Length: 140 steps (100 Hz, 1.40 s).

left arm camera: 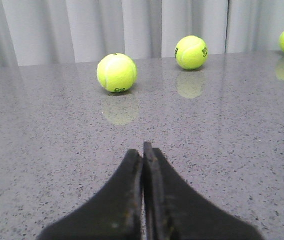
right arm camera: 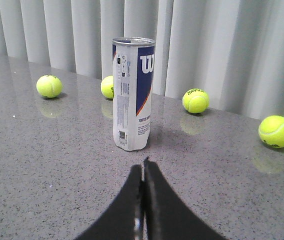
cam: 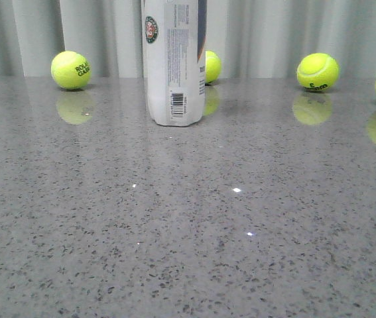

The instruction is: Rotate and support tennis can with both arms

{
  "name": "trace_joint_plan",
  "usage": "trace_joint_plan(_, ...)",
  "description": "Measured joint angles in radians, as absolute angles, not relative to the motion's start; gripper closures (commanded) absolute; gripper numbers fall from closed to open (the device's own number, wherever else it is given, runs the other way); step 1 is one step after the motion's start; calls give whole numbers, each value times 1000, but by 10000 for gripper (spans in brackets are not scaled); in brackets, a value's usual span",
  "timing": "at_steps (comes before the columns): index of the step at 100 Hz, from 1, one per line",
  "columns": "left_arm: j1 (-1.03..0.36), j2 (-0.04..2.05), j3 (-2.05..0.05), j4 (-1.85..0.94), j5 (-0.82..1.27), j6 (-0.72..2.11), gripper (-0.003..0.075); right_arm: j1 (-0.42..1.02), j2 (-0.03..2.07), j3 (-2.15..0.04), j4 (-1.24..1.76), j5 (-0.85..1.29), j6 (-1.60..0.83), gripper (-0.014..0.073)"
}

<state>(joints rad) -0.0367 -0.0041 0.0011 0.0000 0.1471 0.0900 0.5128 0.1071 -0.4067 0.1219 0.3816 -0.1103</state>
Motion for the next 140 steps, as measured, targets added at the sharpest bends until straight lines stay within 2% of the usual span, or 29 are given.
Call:
trace_joint_plan(12, -37, -4, 1, 0, 147, 90, 739, 508, 107, -372, 122, 346, -110, 655)
trace_joint_plan(24, -37, -4, 1, 0, 147, 88, 739, 461, 107, -293, 122, 200, -110, 655)
trace_joint_plan(41, -37, -4, 1, 0, 147, 88, 739, 302, 107, -120, 122, -119, -108, 655)
trace_joint_plan(53, -37, -4, 1, 0, 147, 88, 739, 174, 107, -13, 104, -212, -77, 655)
trace_joint_plan(64, -37, -4, 1, 0, 147, 88, 739, 86, 97, 25, 16, -181, 34, 655)
trace_joint_plan(82, -37, -4, 1, 0, 147, 88, 739, 30, 12, 26, -133, -61, 165, 655)
trace_joint_plan(104, -37, -4, 1, 0, 147, 88, 739, 8, -10, 26, -148, 29, 180, 655)
trace_joint_plan(140, -37, -4, 1, 0, 147, 88, 739, 6, -10, 26, -97, 41, 144, 655)
